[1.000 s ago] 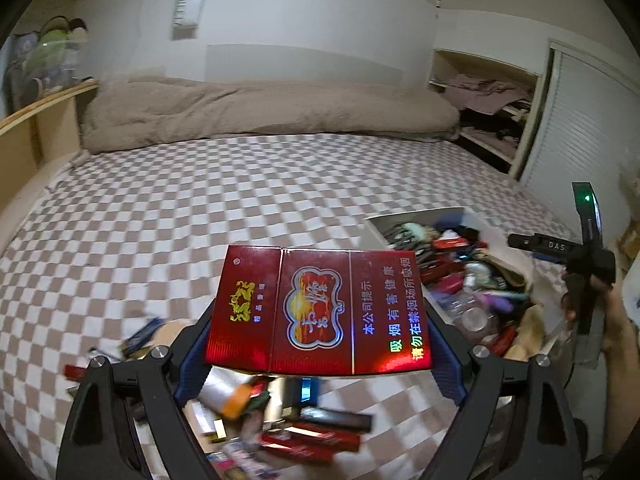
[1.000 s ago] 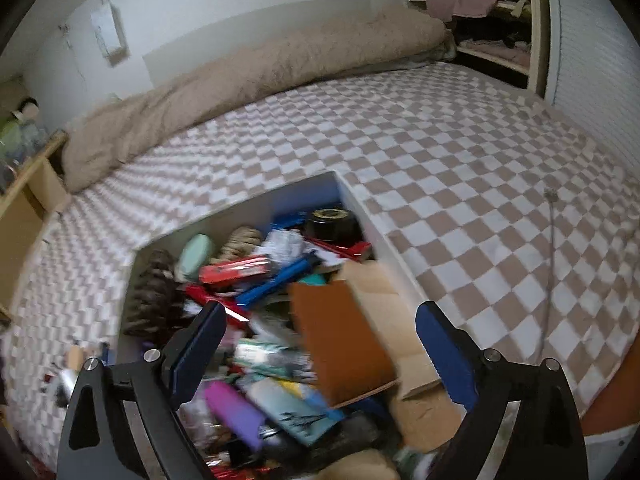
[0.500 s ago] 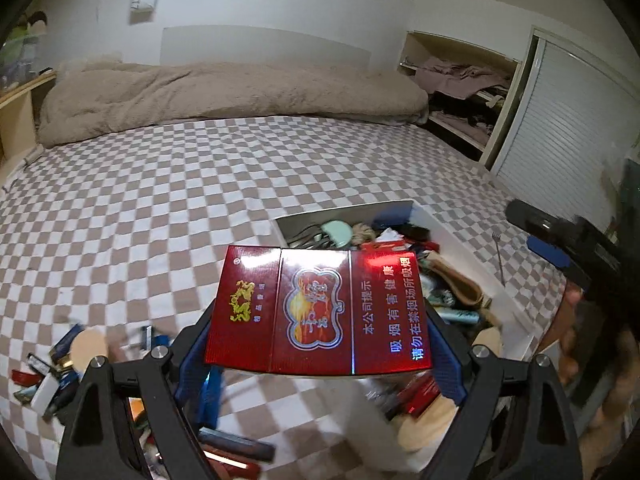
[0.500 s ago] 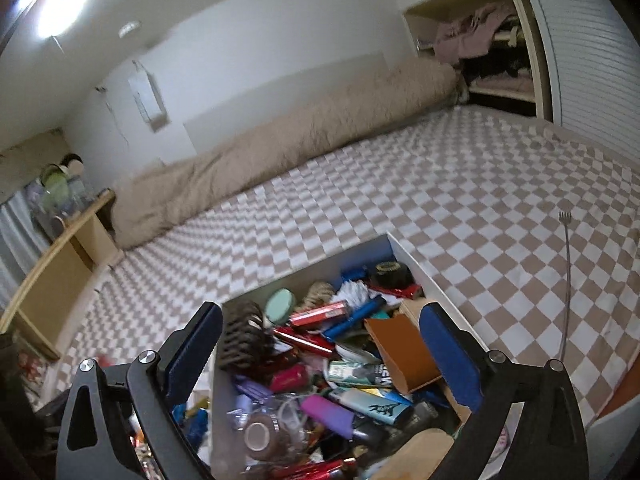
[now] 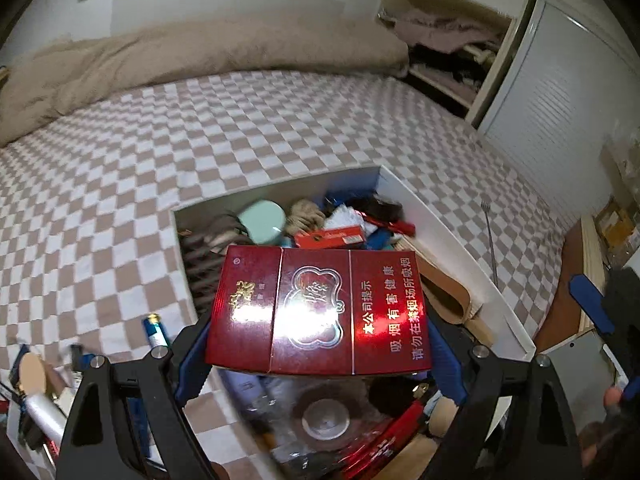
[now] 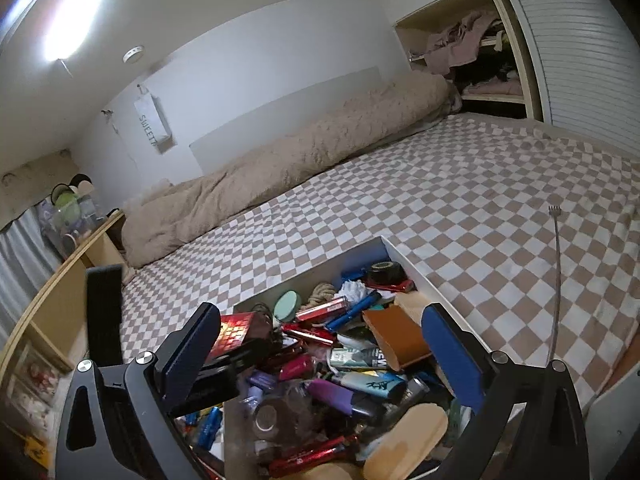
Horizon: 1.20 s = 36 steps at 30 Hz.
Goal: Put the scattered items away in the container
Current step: 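Open the left gripper to drop the red cigarette pack into the box, then move both tools back to the pile of lighters on the bed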
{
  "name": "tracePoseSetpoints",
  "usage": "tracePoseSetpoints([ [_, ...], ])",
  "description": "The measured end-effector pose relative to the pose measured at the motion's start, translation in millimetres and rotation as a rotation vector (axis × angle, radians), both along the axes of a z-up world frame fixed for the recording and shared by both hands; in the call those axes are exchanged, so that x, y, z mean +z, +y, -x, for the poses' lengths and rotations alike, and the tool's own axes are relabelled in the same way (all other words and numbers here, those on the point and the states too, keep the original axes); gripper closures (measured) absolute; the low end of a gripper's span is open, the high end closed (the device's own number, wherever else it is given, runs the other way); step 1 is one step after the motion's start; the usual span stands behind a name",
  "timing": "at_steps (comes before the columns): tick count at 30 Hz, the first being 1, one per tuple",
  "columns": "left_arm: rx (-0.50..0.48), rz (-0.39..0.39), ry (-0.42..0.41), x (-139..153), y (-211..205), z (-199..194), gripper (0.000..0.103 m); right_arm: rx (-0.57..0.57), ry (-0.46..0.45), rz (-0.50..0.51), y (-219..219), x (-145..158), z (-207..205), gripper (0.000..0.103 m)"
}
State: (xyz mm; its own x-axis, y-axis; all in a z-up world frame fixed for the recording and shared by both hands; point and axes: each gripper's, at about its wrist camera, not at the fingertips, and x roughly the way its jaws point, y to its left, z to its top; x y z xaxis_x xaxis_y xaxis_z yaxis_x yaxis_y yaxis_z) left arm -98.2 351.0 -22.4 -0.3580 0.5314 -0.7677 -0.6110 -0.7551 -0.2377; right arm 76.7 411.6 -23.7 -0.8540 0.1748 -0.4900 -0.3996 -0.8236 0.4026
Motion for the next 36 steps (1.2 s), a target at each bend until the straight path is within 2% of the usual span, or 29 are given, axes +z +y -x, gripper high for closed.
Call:
tracePoseSetpoints([
  [4,-0.020,0.011,-0.036,-11,15,3,0.013,0.009,0.015,0.059,9,-6,-3,0.002],
  [10,-0.070,0.044,-0.029,-21,37,4,0.012,0.003,0.007,0.076,15,-14,-3,0.002],
  [12,-0.073,0.049,-0.002,-19,38,2,0.000,0.001,0.000,0.084,18,-16,-2,0.002],
  [15,-0.061,0.036,0.040,-15,32,-1,0.000,0.000,-0.011,0.086,19,-20,-1,0.002],
  [27,-0.014,0.019,0.034,-14,-4,-5,0.000,-0.001,-0.045,0.031,8,-18,3,0.002],
  [36,0.022,0.006,0.082,2,-26,-20,0.000,-0.021,-0.070,-0.026,-3,-14,2,0.002],
])
